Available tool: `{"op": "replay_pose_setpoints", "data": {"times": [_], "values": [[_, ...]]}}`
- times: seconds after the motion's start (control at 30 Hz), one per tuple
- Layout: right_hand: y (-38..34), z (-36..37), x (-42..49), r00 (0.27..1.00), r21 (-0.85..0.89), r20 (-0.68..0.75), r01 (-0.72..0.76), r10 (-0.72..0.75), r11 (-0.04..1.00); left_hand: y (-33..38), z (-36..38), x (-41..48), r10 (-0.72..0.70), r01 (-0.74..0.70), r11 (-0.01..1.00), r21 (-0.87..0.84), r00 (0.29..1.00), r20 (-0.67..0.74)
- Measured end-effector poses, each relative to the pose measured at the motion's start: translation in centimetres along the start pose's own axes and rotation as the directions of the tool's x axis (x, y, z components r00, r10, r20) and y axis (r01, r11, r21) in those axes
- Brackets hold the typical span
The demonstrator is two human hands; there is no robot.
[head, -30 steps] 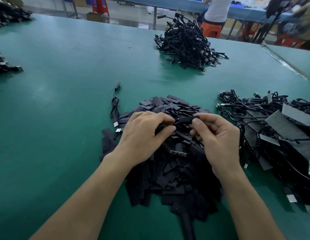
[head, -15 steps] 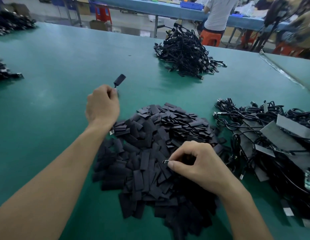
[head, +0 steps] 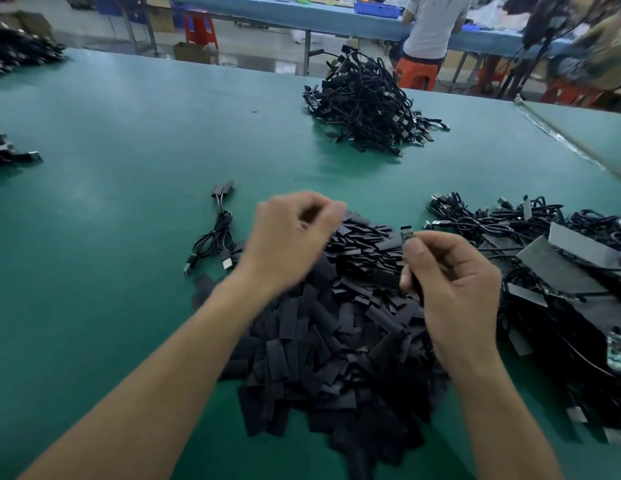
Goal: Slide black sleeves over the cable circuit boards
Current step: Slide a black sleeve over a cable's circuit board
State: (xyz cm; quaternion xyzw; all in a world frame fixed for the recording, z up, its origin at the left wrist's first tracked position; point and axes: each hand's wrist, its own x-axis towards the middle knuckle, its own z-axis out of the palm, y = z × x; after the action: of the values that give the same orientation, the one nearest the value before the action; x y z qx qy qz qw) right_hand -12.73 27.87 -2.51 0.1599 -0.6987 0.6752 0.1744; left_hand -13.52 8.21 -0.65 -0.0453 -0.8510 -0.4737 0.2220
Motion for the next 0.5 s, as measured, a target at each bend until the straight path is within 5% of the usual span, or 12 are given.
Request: {"op": "replay_pose_setpoints", "data": {"times": [0.07,0.13,0.37,0.5], "values": [[-0.3,0.0,0.0,1.0,0.096,-0.029,0.0,0.003,0.995,1.9,1.9,-1.8,0.031,0.022,0.979,-0.204,0.967,0.252],[-0.4,0.0,0.0,0.999,0.068,-0.036,0.019,-0.016,0.998,2.8,3.7,-3.1,0.006,0.103,0.944,-0.314,0.945,0.328],[0.0,0.1,-0.2,0.994,-0.146,0.076,0.093,-0.082,0.985,2.7,5.7,-3.8,-0.167,0.203,0.825,-0.527,0.979,0.116],[0.3,-0.4,0.1,0.984,-0.278,-0.068,0.139,-0.163,0.951,3.2,4.2,-3.0,-0.124,0.109,0.797,-0.594,0.992,0.015]]}}
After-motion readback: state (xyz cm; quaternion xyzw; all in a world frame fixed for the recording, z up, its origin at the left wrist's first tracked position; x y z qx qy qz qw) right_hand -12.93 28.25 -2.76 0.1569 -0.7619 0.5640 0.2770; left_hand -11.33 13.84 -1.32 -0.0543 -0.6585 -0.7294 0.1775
